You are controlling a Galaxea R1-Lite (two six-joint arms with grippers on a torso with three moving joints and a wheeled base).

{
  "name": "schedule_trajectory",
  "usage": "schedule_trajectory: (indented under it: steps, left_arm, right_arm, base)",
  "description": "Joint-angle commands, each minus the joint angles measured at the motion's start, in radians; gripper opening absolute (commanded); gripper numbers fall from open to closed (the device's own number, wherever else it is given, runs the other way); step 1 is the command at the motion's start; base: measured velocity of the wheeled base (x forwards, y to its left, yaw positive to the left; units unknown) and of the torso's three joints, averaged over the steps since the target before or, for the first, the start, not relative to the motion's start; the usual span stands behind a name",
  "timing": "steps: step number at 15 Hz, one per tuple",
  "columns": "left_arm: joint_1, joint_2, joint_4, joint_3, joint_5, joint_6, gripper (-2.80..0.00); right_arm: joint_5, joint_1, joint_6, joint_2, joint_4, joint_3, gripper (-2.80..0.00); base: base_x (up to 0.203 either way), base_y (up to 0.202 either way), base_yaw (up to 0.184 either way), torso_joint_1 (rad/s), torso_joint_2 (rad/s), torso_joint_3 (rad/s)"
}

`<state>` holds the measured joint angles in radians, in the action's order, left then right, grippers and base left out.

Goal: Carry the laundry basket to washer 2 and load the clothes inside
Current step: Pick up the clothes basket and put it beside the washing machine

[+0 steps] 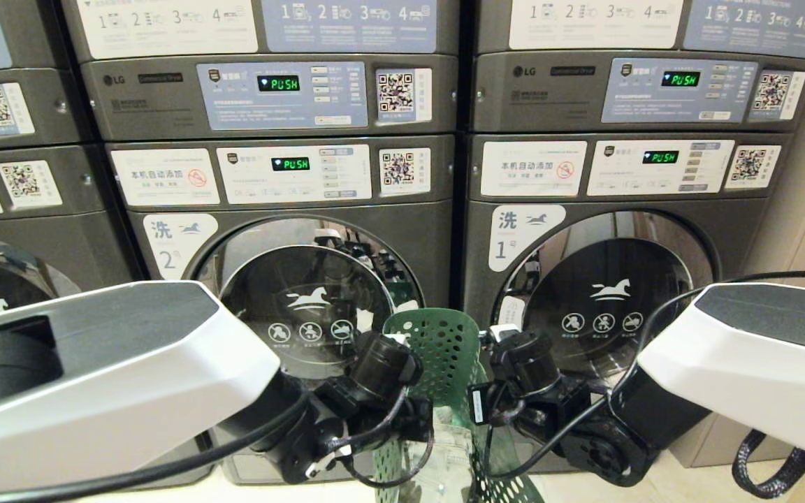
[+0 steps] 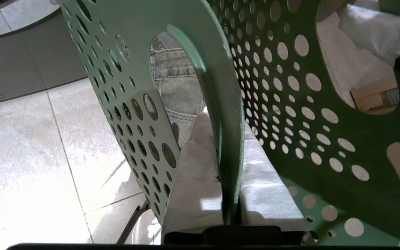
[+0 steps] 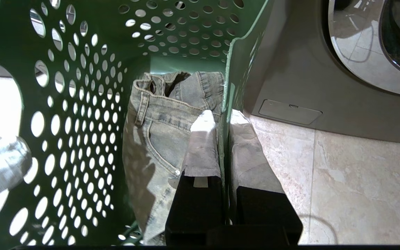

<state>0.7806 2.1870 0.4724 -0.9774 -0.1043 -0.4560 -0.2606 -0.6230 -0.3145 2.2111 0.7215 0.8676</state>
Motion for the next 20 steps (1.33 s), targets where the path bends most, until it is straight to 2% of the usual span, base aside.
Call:
schedule_trajectory:
  steps: [1,10,13,20]
  left_arm:
    - [0.004,0.03,0.003,-0.017,0.0,0.007,-2.8]
    - [0.011,0.102,-0.001,-0.095,0.0,0.028,-2.8]
    - [0.014,0.131,0.002,-0.11,0.0,0.037,-2.8]
    - [0.032,0.17,-0.005,-0.189,0.001,0.048,-2.8]
  right_arm:
    - [-0.002,0.009,-0.002,0.002,0.005,-0.009,-2.8]
    - [-0.003,0.037,0.0,0.016,0.01,-0.026,-2.8]
    - [-0.005,0.052,0.069,0.033,0.018,-0.009,-2.8]
    - [-0.034,0.065,0.06,0.036,0.018,-0.027,-2.8]
  base:
    - [0.0,0.0,0.0,0.0,0.0,0.0]
    - [0.0,0.0,0.0,0.0,0.0,0.0]
    - [0.0,0.0,0.0,0.0,0.0,0.0]
    - [0.0,0.0,0.0,0.0,0.0,0.0]
